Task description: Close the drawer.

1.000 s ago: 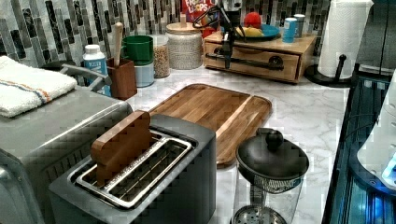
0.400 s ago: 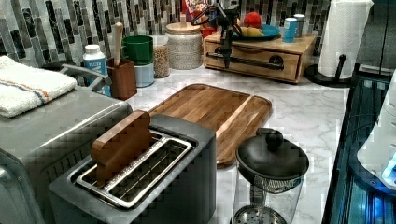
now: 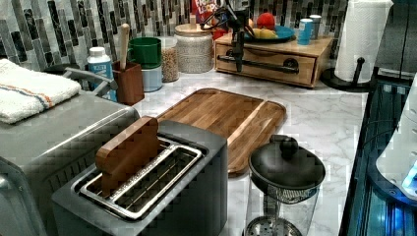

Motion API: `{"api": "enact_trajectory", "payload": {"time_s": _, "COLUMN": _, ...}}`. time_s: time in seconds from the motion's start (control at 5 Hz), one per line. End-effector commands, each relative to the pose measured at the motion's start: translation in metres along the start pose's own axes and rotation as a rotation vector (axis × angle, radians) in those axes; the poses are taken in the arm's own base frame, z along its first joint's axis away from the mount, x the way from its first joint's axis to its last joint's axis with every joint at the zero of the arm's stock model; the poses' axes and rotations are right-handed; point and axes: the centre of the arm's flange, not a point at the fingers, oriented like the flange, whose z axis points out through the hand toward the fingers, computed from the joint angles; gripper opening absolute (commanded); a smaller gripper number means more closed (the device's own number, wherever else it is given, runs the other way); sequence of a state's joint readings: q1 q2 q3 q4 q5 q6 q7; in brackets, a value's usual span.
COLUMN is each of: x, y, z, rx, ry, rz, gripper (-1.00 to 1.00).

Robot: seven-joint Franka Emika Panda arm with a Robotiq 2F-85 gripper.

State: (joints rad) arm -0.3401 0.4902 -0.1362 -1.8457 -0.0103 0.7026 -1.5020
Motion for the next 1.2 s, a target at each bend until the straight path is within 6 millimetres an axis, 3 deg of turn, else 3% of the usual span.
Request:
{"api": "enact_trajectory", "payload": {"time_s": 0.2, "x": -0.084, "y": 0.159, "z": -0.091, "rx": -0.384, "ry": 0.081, "rz": 0.174, "gripper": -1.0}}
{"api": "enact_trajectory", "payload": {"time_s": 0.6, "x": -0.088, "y": 0.151, "z": -0.108, "rx": -0.327, "ry": 0.04, "rz": 0.207, "gripper": -1.0}}
{"api": "enact_trajectory", "payload": {"time_s": 1.2, "x": -0.088, "y": 0.151, "z": -0.108, "rx": -0.327, "ry": 0.04, "rz": 0.206, "gripper": -1.0}}
